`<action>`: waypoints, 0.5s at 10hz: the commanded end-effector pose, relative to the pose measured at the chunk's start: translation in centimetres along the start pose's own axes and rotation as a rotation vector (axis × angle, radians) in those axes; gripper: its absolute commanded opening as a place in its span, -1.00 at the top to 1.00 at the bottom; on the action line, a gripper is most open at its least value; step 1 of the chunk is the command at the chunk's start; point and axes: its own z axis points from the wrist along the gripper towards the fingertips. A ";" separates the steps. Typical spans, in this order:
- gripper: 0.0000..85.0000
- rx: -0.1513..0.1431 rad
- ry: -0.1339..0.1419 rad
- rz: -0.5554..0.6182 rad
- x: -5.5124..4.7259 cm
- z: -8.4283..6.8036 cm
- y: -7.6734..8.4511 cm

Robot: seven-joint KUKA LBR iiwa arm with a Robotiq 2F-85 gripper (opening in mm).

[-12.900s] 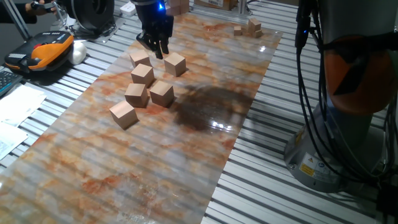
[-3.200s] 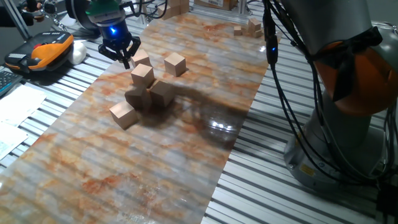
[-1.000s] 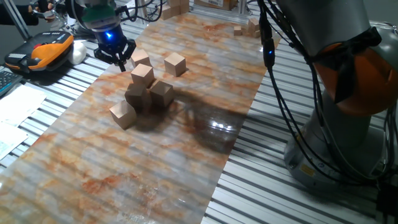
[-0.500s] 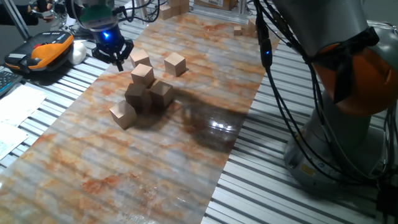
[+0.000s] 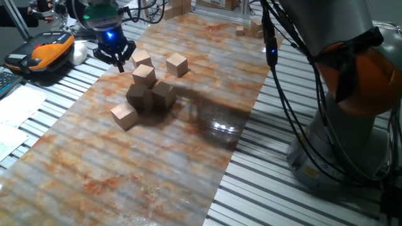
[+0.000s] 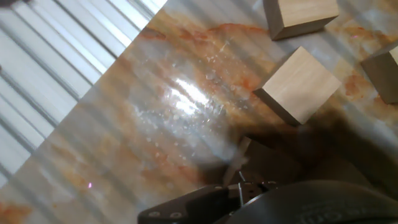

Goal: Stack the blocks into a pyramid shape

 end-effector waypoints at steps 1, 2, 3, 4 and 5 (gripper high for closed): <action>1.00 -0.013 0.087 0.034 0.0 0.0 0.0; 1.00 -0.018 0.078 0.059 0.0 0.1 0.0; 1.00 0.018 0.027 0.056 0.0 0.1 0.0; 1.00 0.047 -0.021 0.047 0.0 0.1 0.0; 1.00 0.036 -0.026 0.055 0.0 0.1 0.0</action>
